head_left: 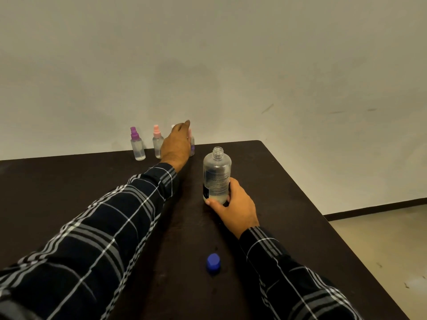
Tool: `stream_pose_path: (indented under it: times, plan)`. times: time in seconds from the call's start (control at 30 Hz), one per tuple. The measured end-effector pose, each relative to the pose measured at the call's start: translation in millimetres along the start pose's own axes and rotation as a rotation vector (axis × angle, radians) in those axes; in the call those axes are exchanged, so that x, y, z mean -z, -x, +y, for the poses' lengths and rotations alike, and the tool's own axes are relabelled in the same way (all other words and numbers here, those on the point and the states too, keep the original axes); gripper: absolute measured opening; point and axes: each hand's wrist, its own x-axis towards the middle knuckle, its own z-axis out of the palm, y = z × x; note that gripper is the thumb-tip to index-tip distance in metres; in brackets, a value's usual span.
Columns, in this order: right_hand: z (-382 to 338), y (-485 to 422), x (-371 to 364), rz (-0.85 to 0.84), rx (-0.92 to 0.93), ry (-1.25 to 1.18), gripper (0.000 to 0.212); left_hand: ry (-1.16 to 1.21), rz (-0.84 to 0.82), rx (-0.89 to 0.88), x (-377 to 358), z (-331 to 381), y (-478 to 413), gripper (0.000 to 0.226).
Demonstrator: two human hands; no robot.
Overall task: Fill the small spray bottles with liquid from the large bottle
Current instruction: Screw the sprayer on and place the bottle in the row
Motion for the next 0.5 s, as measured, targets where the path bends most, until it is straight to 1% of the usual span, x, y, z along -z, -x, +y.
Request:
stream_pose_path:
  times: [0.07, 0.13, 0.23, 0.4, 0.43, 0.5]
  plan:
    - [0.7, -0.4, 0.5, -0.003, 0.000, 0.005, 0.059, 0.015, -0.019, 0.042, -0.1, 1.3, -2.9, 0.047]
    - [0.9, -0.8, 0.4, -0.007, -0.005, 0.003, 0.060, 0.019, -0.001, 0.067, 0.9, 3.1, -3.5, 0.039]
    - [1.0, -1.2, 0.0, -0.010, -0.011, 0.011, 0.062, 0.025, 0.045, 0.081, 2.1, 5.1, -2.6, 0.035]
    - [2.1, -0.4, -0.8, -0.011, -0.005, 0.009, 0.060, 0.022, 0.054, 0.092, 2.0, 5.5, -9.4, 0.019]
    - [2.5, -0.2, -1.2, -0.008, -0.003, 0.012, 0.059, 0.013, 0.059, 0.093, 2.1, 6.0, -10.6, 0.017]
    - [3.1, -0.6, -1.2, -0.004, 0.002, 0.015, 0.059, 0.017, 0.053, 0.101, 2.9, 8.9, -11.6, 0.022]
